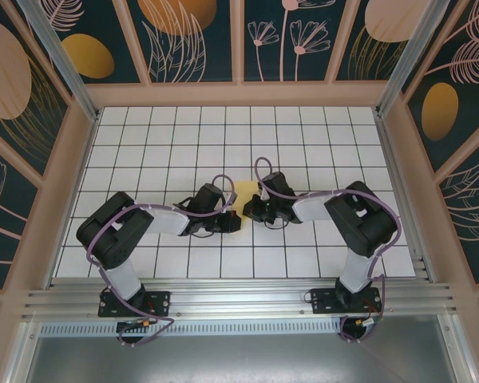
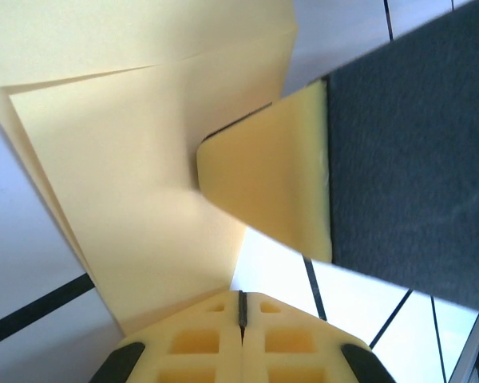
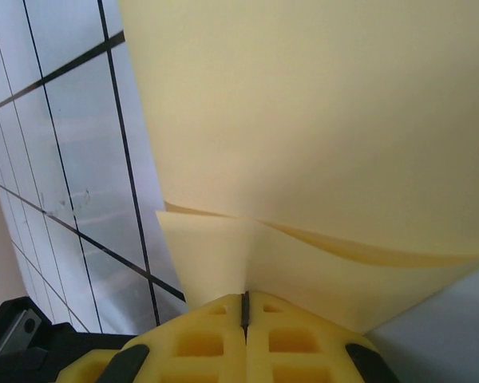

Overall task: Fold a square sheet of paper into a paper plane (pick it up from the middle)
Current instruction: Third fold the triangle at the center of the table.

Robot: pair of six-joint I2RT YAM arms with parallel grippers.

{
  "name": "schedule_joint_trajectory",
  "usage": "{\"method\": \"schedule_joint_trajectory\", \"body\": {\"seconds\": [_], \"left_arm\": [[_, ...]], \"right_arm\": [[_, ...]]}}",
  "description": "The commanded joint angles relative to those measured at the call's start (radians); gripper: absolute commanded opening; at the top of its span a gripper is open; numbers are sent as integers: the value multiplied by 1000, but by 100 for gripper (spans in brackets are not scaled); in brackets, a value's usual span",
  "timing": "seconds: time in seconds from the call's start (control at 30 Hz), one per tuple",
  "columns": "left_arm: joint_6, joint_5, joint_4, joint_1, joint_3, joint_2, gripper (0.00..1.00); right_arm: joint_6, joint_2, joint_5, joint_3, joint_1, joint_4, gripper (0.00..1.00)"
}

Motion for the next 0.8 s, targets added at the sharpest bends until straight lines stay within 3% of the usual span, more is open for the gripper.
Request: {"method": "schedule_joint_trajectory", "body": {"seconds": [0.0, 0.5, 0.77], "left_arm": [[23, -35, -108, 3, -42, 44, 2], [27, -31, -114, 2, -40, 42, 1], [30, -27, -113, 2, -37, 44, 2]], "right_arm": [[-30, 36, 43, 17, -38, 6, 4], [-79, 53, 62, 41, -85, -32, 6], [-100, 54, 44, 33, -165, -17, 7]]}}
